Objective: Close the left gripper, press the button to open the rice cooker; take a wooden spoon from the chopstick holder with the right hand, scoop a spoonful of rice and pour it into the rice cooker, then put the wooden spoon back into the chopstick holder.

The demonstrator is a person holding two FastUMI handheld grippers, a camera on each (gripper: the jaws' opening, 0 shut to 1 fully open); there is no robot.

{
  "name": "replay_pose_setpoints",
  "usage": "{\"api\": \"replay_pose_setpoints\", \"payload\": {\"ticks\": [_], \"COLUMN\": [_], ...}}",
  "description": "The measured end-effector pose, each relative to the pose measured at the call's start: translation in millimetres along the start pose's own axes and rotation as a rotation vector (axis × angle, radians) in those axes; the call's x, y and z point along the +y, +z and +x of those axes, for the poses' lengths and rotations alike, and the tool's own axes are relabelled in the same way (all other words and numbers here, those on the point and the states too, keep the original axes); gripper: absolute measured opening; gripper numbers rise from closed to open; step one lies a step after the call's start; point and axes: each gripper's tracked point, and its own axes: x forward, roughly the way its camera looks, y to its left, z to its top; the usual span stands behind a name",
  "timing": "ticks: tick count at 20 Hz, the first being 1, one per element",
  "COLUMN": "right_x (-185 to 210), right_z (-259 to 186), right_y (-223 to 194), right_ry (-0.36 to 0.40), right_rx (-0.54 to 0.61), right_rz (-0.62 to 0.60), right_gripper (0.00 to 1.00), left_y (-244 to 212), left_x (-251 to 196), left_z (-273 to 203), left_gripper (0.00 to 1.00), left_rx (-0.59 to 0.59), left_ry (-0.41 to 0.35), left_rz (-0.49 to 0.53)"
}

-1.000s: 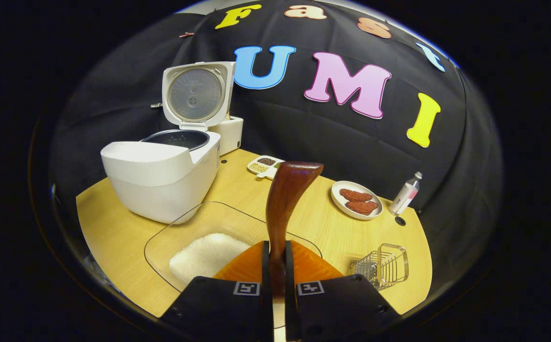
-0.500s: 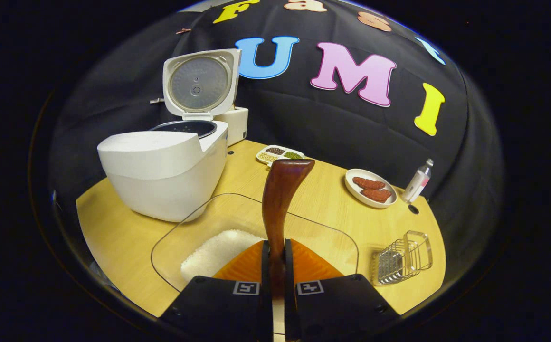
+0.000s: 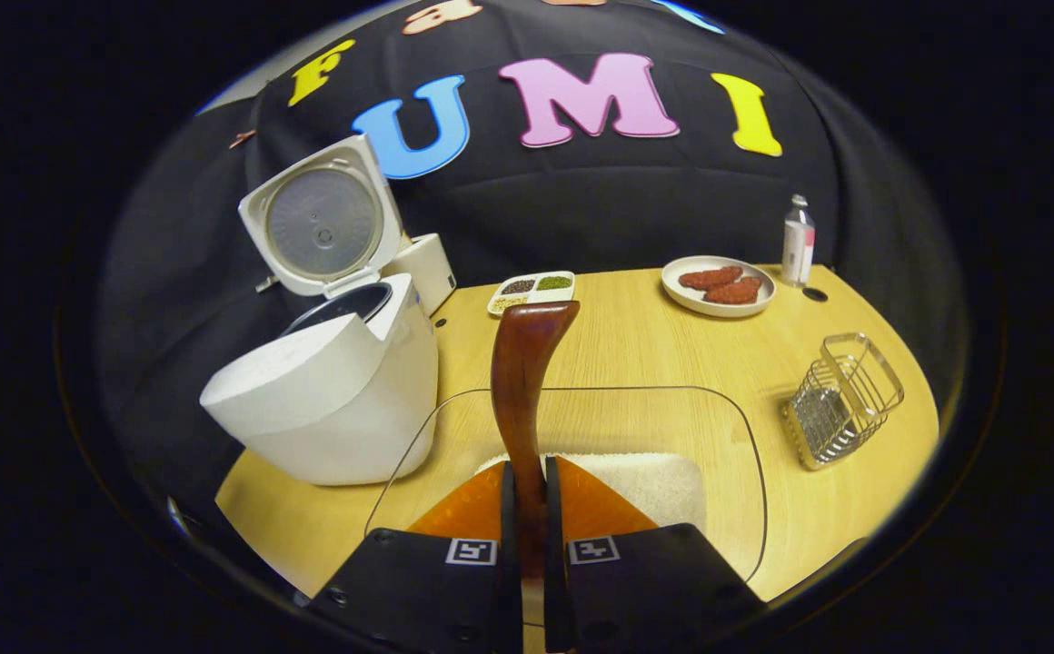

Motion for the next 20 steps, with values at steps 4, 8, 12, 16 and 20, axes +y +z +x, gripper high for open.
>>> {"api": "replay_pose_setpoints", "payload": {"ticks": [4, 8, 12, 16, 20], "right_x": [-13.5, -24.0, -37.3, -52.0, -56.6], "right_z": [-1.9, -13.4, -23.4, -32.8, -42.0], "right_y": [2.0, 12.6, 30.7, 44.2, 55.4], "right_ry": [0.003, 0.014, 0.018, 0.013, 0.036], "right_rx": [-0.005, -0.04, -0.084, -0.12, -0.145], "right_rz": [0.188, 0.262, 0.359, 0.419, 0.484], "right_gripper": [0.14, 0.14, 0.13, 0.14, 0.13], "left_y": [0.9, -0.2, 0.7, 2.4, 2.7], "left_x": [-0.2, -1.0, -2.5, -4.9, -7.4], "left_z": [-1.7, -5.5, -7.8, -11.3, -14.6], "left_gripper": [0.95, 0.95, 0.95, 0.95, 0.95], "left_rx": [-0.006, -0.005, -0.009, -0.016, -0.017], "left_ry": [0.0, 0.0, -0.001, -0.008, -0.014], "left_rz": [-0.002, 0.0, -0.004, 0.008, 0.008]}}
